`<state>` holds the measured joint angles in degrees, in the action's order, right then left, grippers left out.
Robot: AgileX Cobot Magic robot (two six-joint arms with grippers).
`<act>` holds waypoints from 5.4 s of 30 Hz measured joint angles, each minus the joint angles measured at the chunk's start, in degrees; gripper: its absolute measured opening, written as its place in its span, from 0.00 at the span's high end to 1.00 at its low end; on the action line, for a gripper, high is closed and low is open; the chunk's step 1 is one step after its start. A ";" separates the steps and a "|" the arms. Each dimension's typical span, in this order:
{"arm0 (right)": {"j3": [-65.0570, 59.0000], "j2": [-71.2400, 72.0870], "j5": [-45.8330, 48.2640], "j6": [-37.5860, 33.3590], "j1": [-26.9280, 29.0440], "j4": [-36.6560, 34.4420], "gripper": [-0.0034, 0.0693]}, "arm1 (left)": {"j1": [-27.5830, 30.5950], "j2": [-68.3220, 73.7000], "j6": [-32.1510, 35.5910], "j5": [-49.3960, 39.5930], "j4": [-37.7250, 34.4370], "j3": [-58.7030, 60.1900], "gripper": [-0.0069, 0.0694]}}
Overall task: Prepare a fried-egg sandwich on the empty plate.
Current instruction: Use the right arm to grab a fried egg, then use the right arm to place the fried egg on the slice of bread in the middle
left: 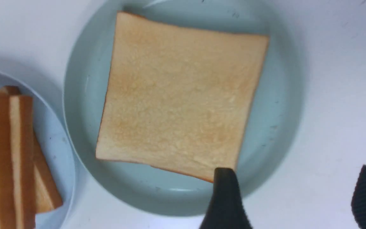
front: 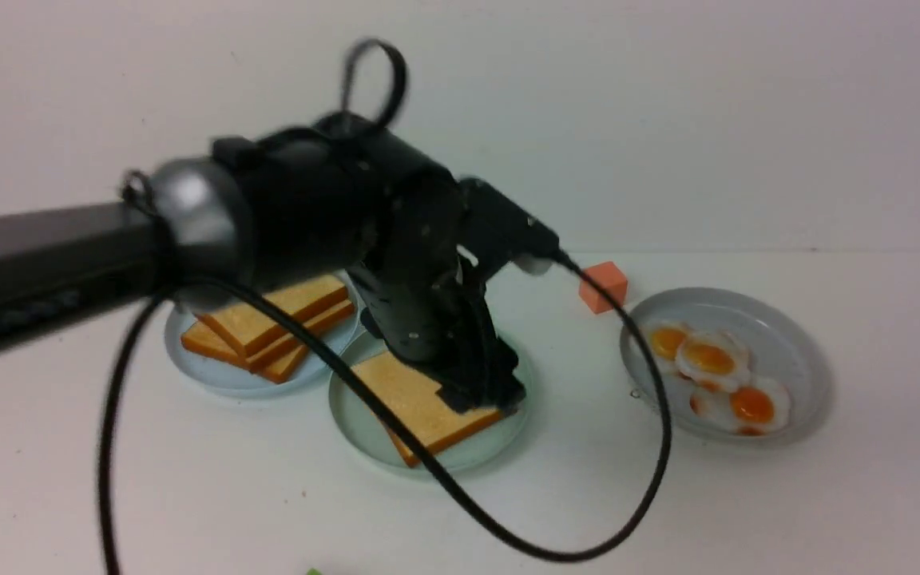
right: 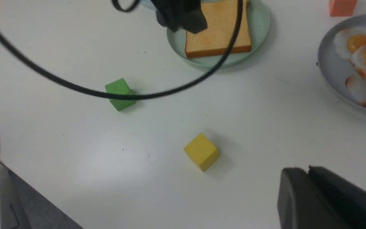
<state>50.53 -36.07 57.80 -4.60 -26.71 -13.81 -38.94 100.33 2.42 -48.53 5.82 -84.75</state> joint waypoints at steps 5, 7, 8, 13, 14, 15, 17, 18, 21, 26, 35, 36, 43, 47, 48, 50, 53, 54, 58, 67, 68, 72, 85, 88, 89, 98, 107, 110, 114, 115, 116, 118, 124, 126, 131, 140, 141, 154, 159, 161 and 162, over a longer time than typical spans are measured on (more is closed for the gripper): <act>0.04 -9.62 -3.83 0.02 0.00 2.80 0.85 | 0.00 -14.57 -6.07 -3.58 -2.04 -0.31 0.66; 0.55 -16.94 -7.03 0.08 0.00 6.67 0.84 | 0.00 -24.34 -7.64 -4.15 -2.12 1.06 0.89; 0.88 -19.62 -7.66 0.18 0.00 7.93 0.84 | 0.00 -26.58 -7.83 -4.15 -2.12 2.06 0.92; 8.23 -36.29 -9.16 0.41 3.05 12.52 0.84 | 0.00 -44.28 -8.68 -2.31 -3.05 14.63 0.93; 8.62 -36.29 -9.15 0.31 3.05 12.67 0.84 | 0.00 -45.61 -8.68 -2.14 -3.12 15.31 0.93; 11.30 -40.90 -9.51 -0.80 4.50 13.81 0.84 | 0.00 -50.18 -8.83 -0.32 -3.41 21.17 0.93; 14.55 -45.75 -9.91 -2.94 6.40 14.83 0.83 | 0.00 -55.88 -9.14 2.90 -3.65 28.03 0.93; 16.70 -48.73 -10.03 -4.45 7.42 15.23 0.83 | 0.00 -59.52 -9.52 5.52 -3.76 32.38 0.93; 19.68 -54.79 -10.08 -5.85 9.46 15.66 0.80 | 0.00 -67.01 -10.81 11.63 -3.81 40.64 0.93; 23.64 -63.00 -13.13 -8.23 13.08 16.14 0.63 | 0.00 -75.46 -11.62 16.61 -3.58 46.03 0.93; 29.59 -75.14 -16.65 -15.60 14.12 14.94 0.18 | 0.00 -75.35 -11.66 17.88 -1.98 46.41 0.93; 29.73 -75.40 -16.65 -15.66 14.12 14.94 0.18 | 0.00 -75.19 -11.69 17.88 -1.98 46.41 0.93; 34.53 -81.83 -17.82 -16.53 14.12 16.13 0.07 | 0.00 -74.33 -11.79 17.88 -2.17 46.47 0.93; 34.98 -83.48 -18.59 -16.53 14.12 16.36 0.10 | 0.00 -74.33 -11.84 17.88 -2.17 46.47 0.93; 35.19 -84.21 -18.94 -16.53 14.12 16.77 0.12 | 0.00 -74.33 -11.84 17.88 -2.18 46.47 0.93; 35.45 -84.53 -19.24 -16.53 14.12 17.53 0.14 | 0.00 -74.33 -11.84 17.88 -2.18 46.47 0.93; 35.55 -84.69 -19.40 -16.53 14.12 17.93 0.15 | 0.00 -74.33 -11.84 17.88 -2.23 46.47 0.93; 35.55 -84.69 -19.45 -16.53 14.12 18.09 0.15 | 0.00 -74.33 -11.84 17.88 -2.23 46.47 0.93; 35.55 -84.69 -19.78 -16.53 14.07 19.55 0.19 | 0.00 -74.33 -11.84 17.88 -2.23 46.47 0.93; 35.45 -83.22 -17.80 -16.53 13.90 22.35 0.39 | 0.00 -74.33 -11.84 17.88 -2.28 46.47 0.93; 35.45 -82.76 -17.56 -16.53 13.77 22.60 0.47 | 0.00 -74.33 -11.84 17.88 -2.28 46.47 0.93; 35.55 -81.39 -16.82 -16.53 13.52 23.38 0.75 | 0.00 -74.33 -11.84 17.88 -2.28 46.47 0.93; 35.59 -77.97 -14.70 -16.32 13.57 25.11 0.87 | 0.00 -74.33 -11.84 17.83 -2.33 46.47 0.93; 35.35 -75.99 -13.30 -14.72 13.57 25.15 0.87 | 0.00 -74.33 -11.84 17.17 -2.33 46.49 0.93; 35.35 -74.93 -13.00 -14.30 13.57 25.15 0.87 | 0.00 -74.33 -11.84 16.96 -2.33 46.49 0.93; 35.35 -65.41 -8.72 -9.78 13.38 24.47 0.87 | 0.00 -74.33 -11.84 16.61 -1.58 46.49 0.93; 35.35 -57.50 -10.37 -7.65 -0.52 21.03 0.87 | 0.00 -74.31 -11.84 16.61 -0.01 46.49 0.93; 35.35 -58.75 -12.76 -7.26 -6.88 19.94 0.87 | 0.00 -74.31 -11.84 16.66 0.06 46.49 0.93; 35.41 -63.62 -16.86 -6.42 -11.99 19.51 0.87 | 0.00 -74.31 -11.84 16.71 0.06 46.49 0.93; 35.54 -65.16 -17.58 -6.31 -12.67 19.49 0.87 | 0.00 -74.31 -11.84 16.96 0.06 46.49 0.93; 35.83 -66.42 -17.93 -6.32 -12.90 19.43 0.87 | 0.00 -74.31 -11.84 17.13 0.06 46.49 0.93; 37.33 -69.57 -18.22 -6.24 -13.27 19.48 0.87 | 0.00 -74.31 -11.84 17.54 0.11 46.49 0.93; 42.95 -76.30 -18.61 -6.16 -13.27 20.60 0.87 | 0.00 -74.31 -11.84 18.77 0.11 46.49 0.93; 44.21 -77.86 -18.84 -6.16 -13.27 20.59 0.87 | 0.00 -74.31 -11.84 19.06 0.11 46.49 0.93; 45.21 -80.18 -19.20 -6.16 -13.27 22.68 0.87 | 0.00 -74.31 -11.84 19.18 0.11 46.49 0.93; 45.48 -82.32 -22.68 -4.90 -13.27 25.88 0.87 | 0.00 -74.31 -11.84 19.23 0.11 46.49 0.92; 45.48 -82.45 -23.01 -4.69 -13.27 26.09 0.87 | 0.00 -74.31 -11.84 19.23 0.11 46.49 0.92; 45.53 -83.88 -25.02 -4.32 -14.28 26.22 0.74 | 0.00 -74.27 -11.84 19.23 -0.38 46.49 0.91; 45.53 -83.90 -25.24 -3.74 -14.83 26.06 0.50 | 0.00 -74.27 -11.84 19.23 -0.64 46.53 0.91; 45.53 -83.90 -25.24 -3.59 -14.85 26.06 0.43 | 0.00 -74.27 -11.84 19.23 -0.75 46.53 0.91; 45.53 -83.90 -25.24 -3.41 -14.85 26.19 0.36 | 0.00 -74.27 -11.84 19.23 -0.85 46.53 0.91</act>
<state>96.06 -119.98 32.55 -8.01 -41.57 12.39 -38.94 26.06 -9.42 -29.31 4.96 -38.21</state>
